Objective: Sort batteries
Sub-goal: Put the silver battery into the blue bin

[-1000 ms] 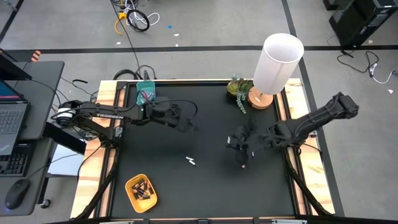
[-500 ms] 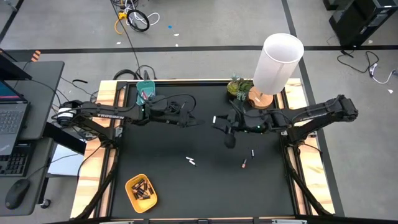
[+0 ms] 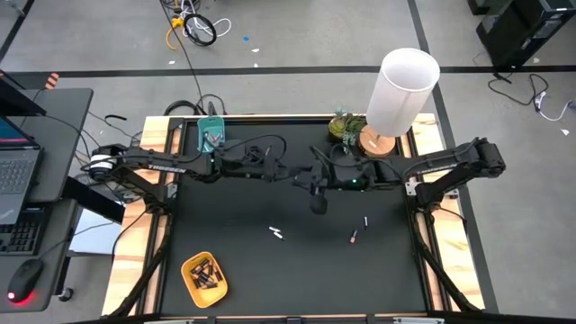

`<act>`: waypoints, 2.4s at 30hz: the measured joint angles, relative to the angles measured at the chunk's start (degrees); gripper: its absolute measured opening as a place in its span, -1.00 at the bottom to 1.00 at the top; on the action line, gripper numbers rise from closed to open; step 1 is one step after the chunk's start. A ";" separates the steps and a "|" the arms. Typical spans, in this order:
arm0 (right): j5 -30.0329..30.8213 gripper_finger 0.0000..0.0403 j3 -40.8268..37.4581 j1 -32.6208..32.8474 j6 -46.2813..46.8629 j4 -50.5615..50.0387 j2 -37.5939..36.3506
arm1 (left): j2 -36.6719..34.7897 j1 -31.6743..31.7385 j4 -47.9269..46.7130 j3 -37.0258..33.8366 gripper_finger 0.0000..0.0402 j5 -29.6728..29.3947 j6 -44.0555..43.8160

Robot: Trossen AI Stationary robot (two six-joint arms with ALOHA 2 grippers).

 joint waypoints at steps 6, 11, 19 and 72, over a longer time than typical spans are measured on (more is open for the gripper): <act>0.00 -0.20 0.79 -0.64 -0.41 2.78 1.29 | 0.00 -0.06 -0.65 0.00 -0.33 -1.36 2.52; 1.40 -0.61 0.79 -0.77 -1.24 3.27 1.16 | -0.05 -0.17 -1.44 -0.07 -0.79 -3.51 5.73; 0.24 -0.62 0.79 -0.57 1.48 2.89 1.14 | -0.09 0.03 -3.05 -0.09 -0.79 -3.96 7.13; 5.14 -0.37 -5.49 2.56 32.70 -10.88 -6.26 | -7.77 43.70 -62.81 7.22 -0.57 -4.27 50.76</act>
